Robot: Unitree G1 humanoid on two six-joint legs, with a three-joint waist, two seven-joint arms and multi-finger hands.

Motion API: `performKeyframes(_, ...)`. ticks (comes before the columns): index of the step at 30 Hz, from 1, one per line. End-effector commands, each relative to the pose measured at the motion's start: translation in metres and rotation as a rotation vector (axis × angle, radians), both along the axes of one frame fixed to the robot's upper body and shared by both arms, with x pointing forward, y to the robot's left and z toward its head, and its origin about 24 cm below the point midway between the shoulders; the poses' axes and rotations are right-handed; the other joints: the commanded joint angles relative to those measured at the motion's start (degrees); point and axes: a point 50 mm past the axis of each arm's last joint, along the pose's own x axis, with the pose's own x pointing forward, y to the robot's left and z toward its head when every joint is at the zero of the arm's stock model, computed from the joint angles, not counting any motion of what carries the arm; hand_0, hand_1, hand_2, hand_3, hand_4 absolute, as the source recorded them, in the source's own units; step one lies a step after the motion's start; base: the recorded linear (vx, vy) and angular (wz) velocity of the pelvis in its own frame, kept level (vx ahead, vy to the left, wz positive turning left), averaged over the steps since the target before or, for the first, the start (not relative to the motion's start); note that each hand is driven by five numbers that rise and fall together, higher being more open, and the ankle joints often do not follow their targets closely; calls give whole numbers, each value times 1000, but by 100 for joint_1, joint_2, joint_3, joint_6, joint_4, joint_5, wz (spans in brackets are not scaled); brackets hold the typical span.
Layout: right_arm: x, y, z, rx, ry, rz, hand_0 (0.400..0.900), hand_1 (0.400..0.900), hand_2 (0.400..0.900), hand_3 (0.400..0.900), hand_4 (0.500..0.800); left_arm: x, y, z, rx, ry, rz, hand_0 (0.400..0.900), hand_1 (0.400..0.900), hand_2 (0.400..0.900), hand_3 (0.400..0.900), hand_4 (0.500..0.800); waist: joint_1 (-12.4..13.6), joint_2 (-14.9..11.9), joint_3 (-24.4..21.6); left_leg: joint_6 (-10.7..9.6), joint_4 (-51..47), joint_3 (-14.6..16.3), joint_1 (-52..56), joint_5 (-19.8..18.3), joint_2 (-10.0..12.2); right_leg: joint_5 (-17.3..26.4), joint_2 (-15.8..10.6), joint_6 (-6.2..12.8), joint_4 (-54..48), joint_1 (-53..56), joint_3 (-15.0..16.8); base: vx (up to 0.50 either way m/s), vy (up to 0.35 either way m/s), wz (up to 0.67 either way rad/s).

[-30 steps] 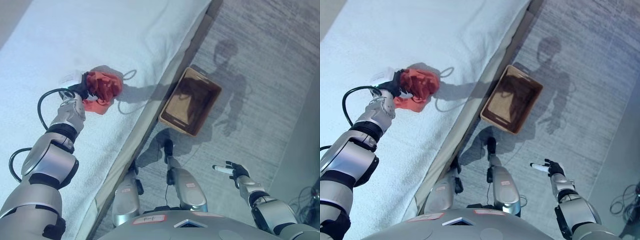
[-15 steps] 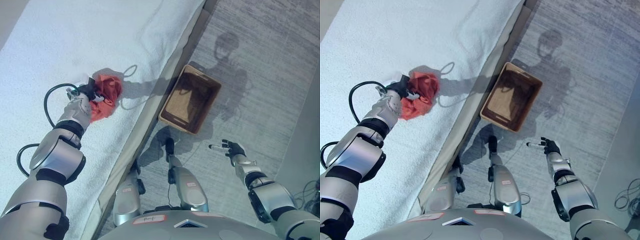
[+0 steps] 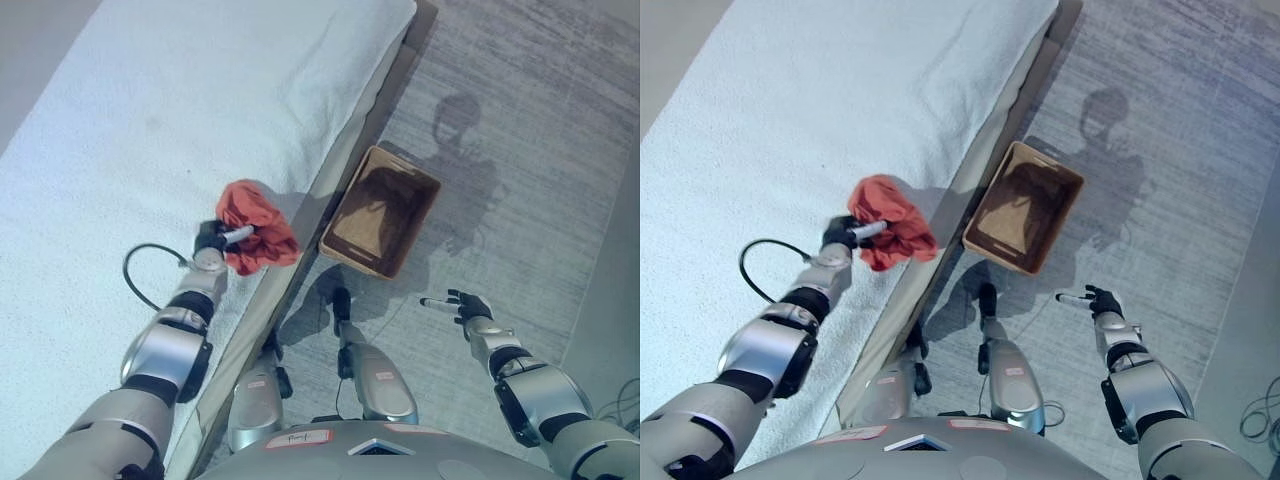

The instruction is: Put the clothes on the bed into the basket.

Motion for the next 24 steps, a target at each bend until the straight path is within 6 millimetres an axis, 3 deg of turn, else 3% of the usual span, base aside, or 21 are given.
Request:
performKeyframes(1,10,-9,10,-60,-21,-73,900,900,900,900,800,37,-21,45,-89,-255,1,400,400,400,400,500,81,133,97,-68,-36,-232,50,-120,51,-550,178,306,-8,441,-152,25,-32,-13)
performKeyframes(7,11,-1,7,-59,-26,-62,900,900,900,900,800,43,-50,52,-111,-294,-79,400,400,400,400,500,-9,302,0,-44,-36,-35,359,-229,29,-595,200,285,-8,618,26,22,-15,-24)
performKeyframes(18,-27,-20,-6,-94,48,-94,900,900,900,900,800,59,-73,76,-34,-355,-221,400,400,400,400,500,-335,854,-83,-74,-36,423,587,-440,57,-656,270,332,-8,586,441,35,4,-34)
performKeyframes(24,-31,-28,-5,-108,46,-97,900,900,900,900,800,68,-80,91,25,-374,-283,400,400,400,400,500,-485,1048,-114,-102,-36,664,609,-474,92,-625,345,338,-8,458,641,44,-26,-30)
